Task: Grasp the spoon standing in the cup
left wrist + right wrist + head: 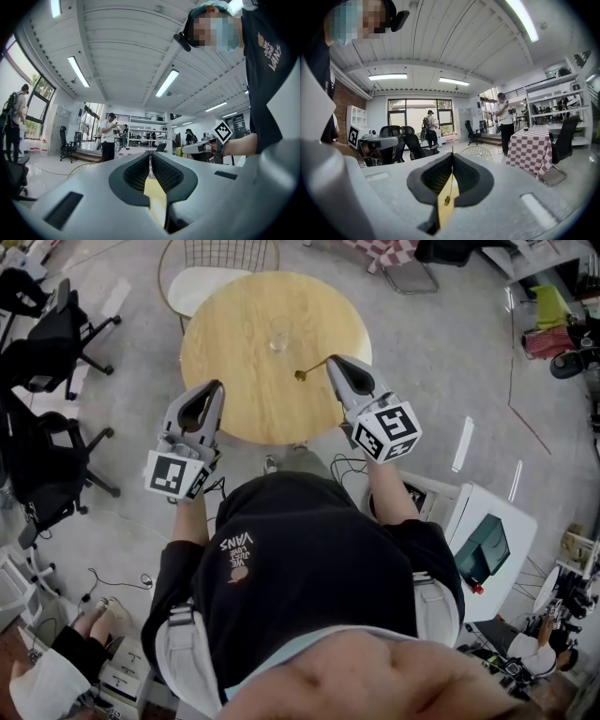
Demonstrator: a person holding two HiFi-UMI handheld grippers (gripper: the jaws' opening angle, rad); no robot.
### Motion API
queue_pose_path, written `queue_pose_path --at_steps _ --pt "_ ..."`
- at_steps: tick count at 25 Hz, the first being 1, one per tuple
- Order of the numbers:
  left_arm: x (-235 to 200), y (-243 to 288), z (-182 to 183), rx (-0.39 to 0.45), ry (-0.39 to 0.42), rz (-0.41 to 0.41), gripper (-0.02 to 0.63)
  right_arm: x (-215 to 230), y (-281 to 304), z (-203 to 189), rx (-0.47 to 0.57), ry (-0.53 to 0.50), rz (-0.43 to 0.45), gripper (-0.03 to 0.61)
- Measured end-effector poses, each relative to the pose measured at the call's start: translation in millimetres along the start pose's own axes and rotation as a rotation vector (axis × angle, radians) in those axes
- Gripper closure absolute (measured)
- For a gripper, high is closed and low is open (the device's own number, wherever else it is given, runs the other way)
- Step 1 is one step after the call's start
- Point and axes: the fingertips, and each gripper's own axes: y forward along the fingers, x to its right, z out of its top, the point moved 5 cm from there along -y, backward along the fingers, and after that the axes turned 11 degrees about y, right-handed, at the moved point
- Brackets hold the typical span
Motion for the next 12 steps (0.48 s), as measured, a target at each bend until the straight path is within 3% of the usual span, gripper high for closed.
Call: queue_pose_path --at_steps 12 --pt "-2.9 11.7 1.9 0.012 -0.001 0.003 0.591 5.4 -9.6 -4.7 -0.009 0.01 -0.018 0.577"
